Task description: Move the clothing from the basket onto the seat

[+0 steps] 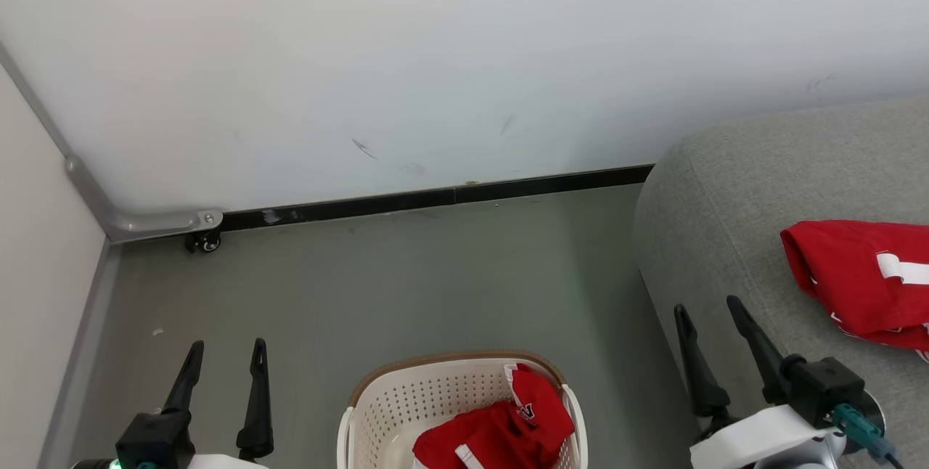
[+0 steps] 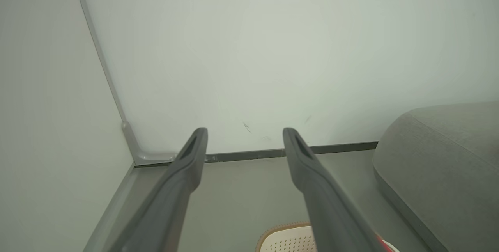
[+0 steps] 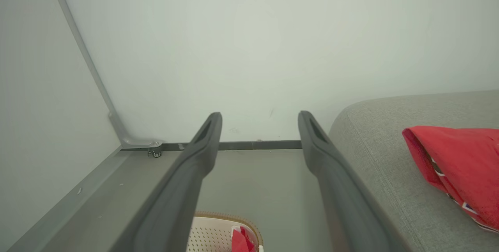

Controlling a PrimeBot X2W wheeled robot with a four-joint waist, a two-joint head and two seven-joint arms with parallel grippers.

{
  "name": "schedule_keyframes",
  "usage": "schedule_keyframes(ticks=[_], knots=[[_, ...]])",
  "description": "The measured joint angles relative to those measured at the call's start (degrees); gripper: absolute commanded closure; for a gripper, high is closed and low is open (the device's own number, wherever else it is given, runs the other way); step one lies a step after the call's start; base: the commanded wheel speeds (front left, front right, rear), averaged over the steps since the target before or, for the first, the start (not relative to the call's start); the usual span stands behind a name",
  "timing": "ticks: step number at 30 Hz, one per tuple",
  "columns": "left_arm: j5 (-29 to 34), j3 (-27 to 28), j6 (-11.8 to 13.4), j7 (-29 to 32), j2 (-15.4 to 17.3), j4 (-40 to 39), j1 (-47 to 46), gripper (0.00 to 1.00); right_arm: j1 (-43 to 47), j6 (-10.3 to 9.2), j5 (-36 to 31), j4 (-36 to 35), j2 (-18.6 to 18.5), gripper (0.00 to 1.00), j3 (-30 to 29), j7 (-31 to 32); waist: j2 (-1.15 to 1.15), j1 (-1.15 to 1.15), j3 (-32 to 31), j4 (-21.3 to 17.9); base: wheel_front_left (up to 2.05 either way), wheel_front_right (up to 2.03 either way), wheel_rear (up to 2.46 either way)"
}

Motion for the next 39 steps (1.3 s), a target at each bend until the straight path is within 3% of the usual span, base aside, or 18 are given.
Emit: schedule_keyframes(ticks=[39], knots=[[1.5,1.2,-1.1,0.0,-0.8,-0.1,0.9,0.0,5.3,0.0,1.1,-9.5,0.2,0.0,2.3,3.9,0.0,0.0,0.5,-0.5,0.0,0.0,0.0]])
